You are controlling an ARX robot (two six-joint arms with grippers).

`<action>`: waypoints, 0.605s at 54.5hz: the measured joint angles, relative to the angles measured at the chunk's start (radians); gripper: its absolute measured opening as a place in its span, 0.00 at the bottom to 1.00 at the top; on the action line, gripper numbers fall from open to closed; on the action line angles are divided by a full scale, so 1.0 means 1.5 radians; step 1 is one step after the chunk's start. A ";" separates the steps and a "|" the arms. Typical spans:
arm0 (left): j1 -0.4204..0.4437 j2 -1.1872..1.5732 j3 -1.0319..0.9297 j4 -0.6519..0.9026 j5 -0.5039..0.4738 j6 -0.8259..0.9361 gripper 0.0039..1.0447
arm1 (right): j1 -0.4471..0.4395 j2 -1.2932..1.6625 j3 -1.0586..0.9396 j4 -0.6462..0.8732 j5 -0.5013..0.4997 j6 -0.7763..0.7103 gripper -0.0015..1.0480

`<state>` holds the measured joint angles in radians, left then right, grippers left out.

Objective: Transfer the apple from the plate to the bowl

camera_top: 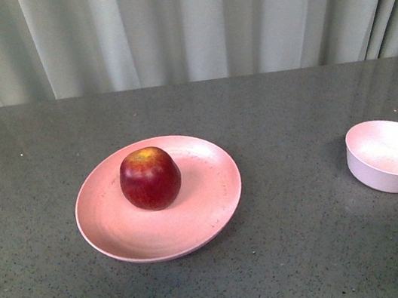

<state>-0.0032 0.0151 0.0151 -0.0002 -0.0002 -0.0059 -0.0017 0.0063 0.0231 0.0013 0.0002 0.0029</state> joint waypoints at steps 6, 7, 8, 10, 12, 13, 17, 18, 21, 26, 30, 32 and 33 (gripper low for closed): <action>0.000 0.000 0.000 0.000 0.000 0.000 0.92 | 0.000 0.000 0.000 0.000 0.000 0.000 0.91; 0.000 0.000 0.000 0.000 0.000 0.000 0.92 | 0.000 0.000 0.000 0.000 0.000 0.000 0.91; 0.000 0.000 0.000 0.000 0.000 0.000 0.92 | 0.000 0.000 0.000 0.000 0.000 0.000 0.91; 0.000 0.000 0.000 0.000 0.000 0.000 0.92 | 0.000 0.000 0.000 0.000 0.000 0.000 0.91; 0.000 0.000 0.000 0.000 0.000 0.000 0.92 | 0.000 0.000 0.000 0.000 0.000 0.000 0.91; 0.000 0.000 0.000 0.000 0.000 0.000 0.92 | 0.000 0.000 0.000 0.000 0.000 0.000 0.91; 0.000 0.000 0.000 0.000 0.000 0.000 0.92 | 0.000 0.000 0.000 0.000 0.000 0.000 0.91; 0.000 0.000 0.000 0.000 0.000 0.000 0.92 | 0.000 0.000 0.000 0.000 0.000 0.000 0.91; 0.000 0.000 0.000 0.000 0.000 0.000 0.92 | 0.000 0.000 0.000 0.000 0.000 0.000 0.91; 0.000 0.000 0.000 0.000 0.000 0.000 0.92 | 0.000 0.000 0.000 0.000 0.000 0.000 0.91; 0.000 0.000 0.000 0.000 0.000 0.000 0.92 | 0.000 0.000 0.000 0.000 0.000 0.000 0.91; 0.000 0.000 0.000 0.000 0.000 0.000 0.92 | 0.000 0.000 0.000 0.000 0.000 0.000 0.91; 0.000 0.000 0.000 0.000 0.000 0.000 0.92 | 0.000 0.000 0.000 0.000 0.000 0.000 0.91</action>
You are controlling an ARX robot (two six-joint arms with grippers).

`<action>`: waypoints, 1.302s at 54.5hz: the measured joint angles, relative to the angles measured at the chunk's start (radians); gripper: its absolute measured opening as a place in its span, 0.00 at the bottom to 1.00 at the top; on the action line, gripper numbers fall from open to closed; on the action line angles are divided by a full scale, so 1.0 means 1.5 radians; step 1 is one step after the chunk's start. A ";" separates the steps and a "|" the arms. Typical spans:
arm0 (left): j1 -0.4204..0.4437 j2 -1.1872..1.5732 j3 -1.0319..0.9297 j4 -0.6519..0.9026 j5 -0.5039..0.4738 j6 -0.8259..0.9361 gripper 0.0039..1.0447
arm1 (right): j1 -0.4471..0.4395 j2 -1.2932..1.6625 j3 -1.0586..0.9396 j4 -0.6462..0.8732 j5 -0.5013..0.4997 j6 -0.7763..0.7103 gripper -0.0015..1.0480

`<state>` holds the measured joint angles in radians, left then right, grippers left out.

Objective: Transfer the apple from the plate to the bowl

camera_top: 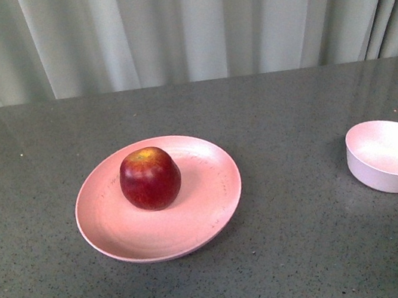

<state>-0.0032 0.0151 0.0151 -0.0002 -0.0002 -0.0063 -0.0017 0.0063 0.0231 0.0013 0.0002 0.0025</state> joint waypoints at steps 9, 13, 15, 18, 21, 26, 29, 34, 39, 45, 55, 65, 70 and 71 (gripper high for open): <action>0.000 0.000 0.000 0.000 0.000 0.000 0.92 | 0.000 0.000 0.000 0.000 0.000 0.000 0.91; 0.000 0.000 0.000 0.000 0.000 0.000 0.92 | 0.000 0.000 0.000 0.000 0.000 0.000 0.91; 0.000 0.000 0.000 0.000 0.000 0.000 0.92 | 0.000 0.000 0.000 0.000 0.000 0.000 0.91; 0.000 0.000 0.000 0.000 0.000 0.000 0.92 | 0.000 0.000 0.000 0.000 0.000 0.000 0.91; 0.000 0.000 0.000 0.000 0.000 0.000 0.92 | 0.000 0.000 0.000 0.000 0.000 0.000 0.91; 0.000 0.000 0.000 0.000 0.000 0.000 0.92 | -0.027 0.038 0.028 -0.078 -0.092 -0.005 0.91; 0.000 0.000 0.000 0.000 0.001 0.000 0.92 | -0.077 0.144 0.079 -0.176 -0.198 -0.018 0.91; 0.000 0.000 0.000 0.000 0.000 0.000 0.92 | -0.138 0.318 0.125 -0.126 -0.252 -0.037 0.91; 0.000 0.000 0.000 0.000 0.000 0.000 0.92 | -0.167 0.495 0.175 0.018 -0.254 -0.046 0.91; 0.000 0.000 0.000 0.000 0.000 0.000 0.92 | -0.179 0.718 0.248 0.134 -0.269 -0.026 0.91; 0.000 0.000 0.000 0.000 0.000 0.000 0.92 | -0.164 1.006 0.373 0.212 -0.211 0.023 0.91; 0.000 0.000 0.000 0.000 0.000 0.000 0.92 | -0.145 1.139 0.452 0.209 -0.158 0.023 0.91; 0.000 0.000 0.000 0.000 0.000 0.000 0.92 | -0.137 1.185 0.483 0.206 -0.142 0.027 0.91; 0.000 0.000 0.000 0.000 0.000 0.000 0.92 | -0.136 1.190 0.487 0.206 -0.141 0.028 0.91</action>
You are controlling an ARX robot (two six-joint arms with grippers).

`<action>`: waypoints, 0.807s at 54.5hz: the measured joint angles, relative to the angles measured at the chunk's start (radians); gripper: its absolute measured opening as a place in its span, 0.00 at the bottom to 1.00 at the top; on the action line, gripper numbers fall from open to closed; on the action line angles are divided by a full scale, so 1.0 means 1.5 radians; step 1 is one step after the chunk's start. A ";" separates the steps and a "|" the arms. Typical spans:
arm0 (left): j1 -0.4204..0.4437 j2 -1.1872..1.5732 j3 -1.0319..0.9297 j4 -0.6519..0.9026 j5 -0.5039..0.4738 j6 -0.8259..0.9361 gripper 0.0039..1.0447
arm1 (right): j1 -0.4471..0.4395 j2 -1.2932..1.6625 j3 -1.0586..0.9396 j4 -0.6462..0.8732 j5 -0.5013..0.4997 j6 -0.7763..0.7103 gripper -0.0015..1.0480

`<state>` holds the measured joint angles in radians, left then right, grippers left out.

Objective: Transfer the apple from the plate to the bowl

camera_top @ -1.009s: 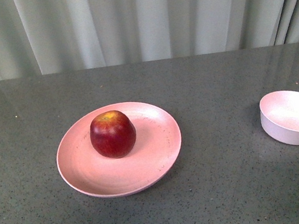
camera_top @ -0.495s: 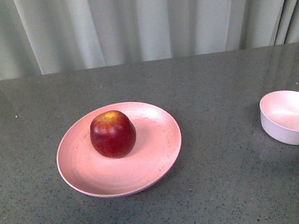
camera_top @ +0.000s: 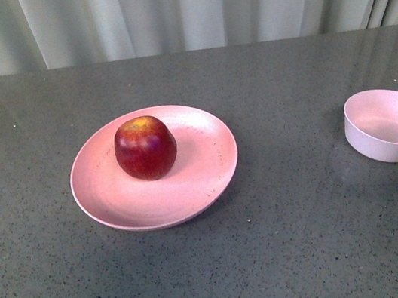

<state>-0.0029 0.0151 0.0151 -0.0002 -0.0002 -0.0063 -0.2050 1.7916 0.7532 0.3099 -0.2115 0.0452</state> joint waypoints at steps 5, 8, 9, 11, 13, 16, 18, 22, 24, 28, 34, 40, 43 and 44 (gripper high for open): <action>0.000 0.000 0.000 0.000 0.000 0.000 0.92 | 0.007 0.020 0.017 -0.004 0.005 0.012 0.91; 0.000 0.000 0.000 0.000 0.000 0.000 0.92 | 0.011 0.028 0.025 -0.008 0.009 0.017 0.91; 0.000 0.000 0.000 0.000 0.000 0.000 0.92 | 0.013 0.030 0.027 -0.008 0.010 0.019 0.91; 0.000 0.000 0.000 0.000 0.000 0.000 0.92 | 0.019 0.036 0.034 -0.011 0.014 0.025 0.91; 0.000 0.000 0.000 0.000 0.000 0.000 0.92 | 0.025 0.043 0.040 -0.012 0.020 0.030 0.91; 0.000 0.000 0.000 0.000 0.000 0.000 0.92 | 0.032 0.052 0.048 -0.015 0.026 0.035 0.91; 0.000 0.000 0.000 0.000 0.000 0.000 0.92 | 0.036 0.057 0.052 -0.017 0.029 0.042 0.91; 0.000 0.000 0.000 0.000 0.000 0.000 0.92 | 0.043 0.069 0.061 -0.021 0.037 0.054 0.91; 0.000 0.000 0.000 0.000 0.000 0.000 0.92 | 0.047 0.077 0.068 -0.024 0.045 0.063 0.91; 0.000 0.000 0.000 0.000 0.000 0.000 0.92 | 0.052 0.089 0.079 -0.029 0.055 0.076 0.81; 0.000 0.000 0.000 0.000 0.000 0.000 0.92 | 0.054 0.096 0.086 -0.034 0.062 0.085 0.68; 0.000 0.000 0.000 0.000 0.000 0.000 0.92 | 0.057 0.098 0.090 -0.038 0.065 0.092 0.55; 0.000 0.000 0.000 0.000 0.000 0.000 0.92 | 0.059 0.099 0.092 -0.042 0.068 0.096 0.48; 0.000 0.000 0.000 0.000 0.000 0.000 0.92 | 0.060 0.099 0.093 -0.045 0.069 0.098 0.45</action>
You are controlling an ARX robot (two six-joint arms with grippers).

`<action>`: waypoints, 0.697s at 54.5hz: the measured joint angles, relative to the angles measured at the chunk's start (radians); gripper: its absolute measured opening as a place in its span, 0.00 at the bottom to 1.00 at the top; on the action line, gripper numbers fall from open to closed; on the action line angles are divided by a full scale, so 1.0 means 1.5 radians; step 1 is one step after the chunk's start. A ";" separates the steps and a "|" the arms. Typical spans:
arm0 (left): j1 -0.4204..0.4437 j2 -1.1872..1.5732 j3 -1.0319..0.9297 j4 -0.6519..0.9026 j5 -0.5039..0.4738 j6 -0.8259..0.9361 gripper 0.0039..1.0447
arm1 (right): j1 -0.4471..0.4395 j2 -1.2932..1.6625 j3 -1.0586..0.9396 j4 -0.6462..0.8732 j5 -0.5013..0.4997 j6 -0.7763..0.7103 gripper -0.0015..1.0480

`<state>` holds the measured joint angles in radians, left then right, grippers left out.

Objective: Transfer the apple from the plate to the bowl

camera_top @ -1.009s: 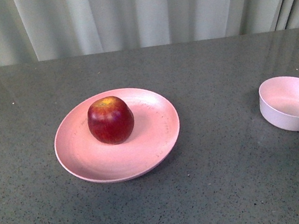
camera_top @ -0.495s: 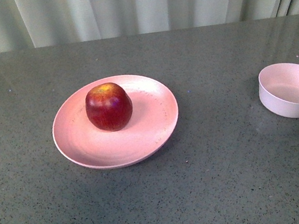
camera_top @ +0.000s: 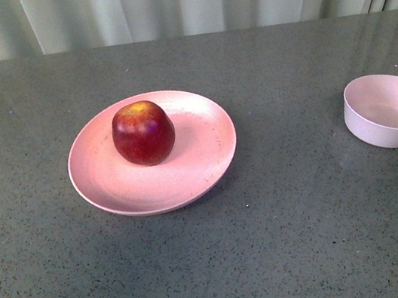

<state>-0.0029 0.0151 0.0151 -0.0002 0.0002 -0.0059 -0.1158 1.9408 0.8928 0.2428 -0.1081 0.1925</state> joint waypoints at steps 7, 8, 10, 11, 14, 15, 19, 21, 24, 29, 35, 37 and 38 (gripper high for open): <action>0.000 0.000 0.000 0.000 0.000 0.000 0.92 | 0.002 0.003 0.001 -0.005 0.004 0.010 0.30; 0.000 0.000 0.000 0.000 0.000 0.000 0.92 | 0.003 0.003 0.001 -0.005 0.005 0.012 0.28; 0.000 0.000 0.000 0.000 0.000 0.000 0.92 | 0.003 0.004 0.001 -0.005 0.005 0.017 0.23; 0.000 0.000 0.000 0.000 0.000 0.000 0.92 | 0.004 0.005 0.001 -0.005 0.006 0.019 0.21; 0.000 0.000 0.000 0.000 0.000 0.000 0.92 | 0.005 0.005 0.002 -0.006 0.006 0.023 0.15; 0.000 0.000 0.000 0.000 0.000 0.000 0.92 | 0.006 0.005 0.002 -0.006 0.006 0.026 0.11; 0.000 0.000 0.000 0.000 0.000 0.000 0.92 | 0.012 0.005 0.004 -0.008 0.006 0.037 0.02; 0.000 0.000 0.000 0.000 0.000 0.000 0.92 | 0.018 0.005 0.009 -0.010 0.008 0.045 0.02; 0.000 0.000 0.000 0.000 0.000 0.000 0.92 | 0.031 0.005 0.013 -0.012 0.008 0.058 0.02; 0.000 0.000 0.000 0.000 0.000 0.000 0.92 | 0.052 0.005 0.016 -0.016 0.010 0.074 0.02; 0.000 0.000 0.000 0.000 0.000 0.000 0.92 | 0.081 0.005 0.025 -0.021 0.014 0.089 0.02; 0.000 0.000 0.000 0.000 0.000 0.000 0.92 | 0.092 0.005 0.029 -0.023 0.017 0.093 0.02; 0.000 0.000 0.000 0.000 0.000 0.000 0.92 | 0.095 0.005 0.031 -0.023 0.018 0.094 0.02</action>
<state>-0.0029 0.0151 0.0151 -0.0002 0.0002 -0.0059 0.0261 1.9484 0.9386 0.2081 -0.0807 0.3328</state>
